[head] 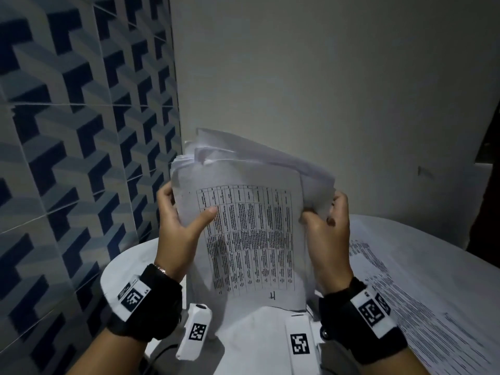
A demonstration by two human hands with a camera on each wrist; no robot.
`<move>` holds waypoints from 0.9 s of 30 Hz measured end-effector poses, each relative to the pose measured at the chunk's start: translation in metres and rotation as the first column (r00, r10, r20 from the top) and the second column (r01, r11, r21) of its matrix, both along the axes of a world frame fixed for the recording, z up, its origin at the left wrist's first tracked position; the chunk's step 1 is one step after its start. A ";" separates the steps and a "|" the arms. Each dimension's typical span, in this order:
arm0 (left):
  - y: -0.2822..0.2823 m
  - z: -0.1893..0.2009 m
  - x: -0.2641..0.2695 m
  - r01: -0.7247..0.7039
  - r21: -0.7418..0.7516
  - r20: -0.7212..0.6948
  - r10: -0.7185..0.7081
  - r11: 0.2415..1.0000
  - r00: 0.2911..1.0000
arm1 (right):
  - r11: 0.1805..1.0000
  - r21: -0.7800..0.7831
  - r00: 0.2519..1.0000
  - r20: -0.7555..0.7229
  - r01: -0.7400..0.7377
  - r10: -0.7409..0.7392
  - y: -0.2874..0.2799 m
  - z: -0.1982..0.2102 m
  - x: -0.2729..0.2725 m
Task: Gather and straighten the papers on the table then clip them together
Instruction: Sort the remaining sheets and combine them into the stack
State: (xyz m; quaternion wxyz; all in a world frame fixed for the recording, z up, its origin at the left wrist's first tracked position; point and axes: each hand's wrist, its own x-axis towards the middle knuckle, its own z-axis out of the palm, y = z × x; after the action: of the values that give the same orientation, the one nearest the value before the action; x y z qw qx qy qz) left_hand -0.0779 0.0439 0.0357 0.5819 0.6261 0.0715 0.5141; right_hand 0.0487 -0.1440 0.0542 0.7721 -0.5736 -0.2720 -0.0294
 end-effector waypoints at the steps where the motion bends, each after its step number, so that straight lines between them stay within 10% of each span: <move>1: 0.002 0.000 0.000 0.011 0.007 0.001 -0.011 1.000 1.000 | 0.999 -0.019 0.999 -0.014 -0.035 0.034 0.000 -0.003 0.000; 27: -0.022 0.015 0.006 -0.126 0.141 0.090 0.114 0.982 0.989 | 0.994 -0.088 0.984 0.171 0.058 -0.043 0.007 -0.013 -0.014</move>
State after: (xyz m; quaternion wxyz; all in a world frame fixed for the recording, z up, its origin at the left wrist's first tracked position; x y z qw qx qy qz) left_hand -0.0720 0.0219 0.0505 0.5047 0.6404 0.0474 0.5770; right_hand 0.0349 -0.1374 0.0409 0.7177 -0.6111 -0.3229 -0.0848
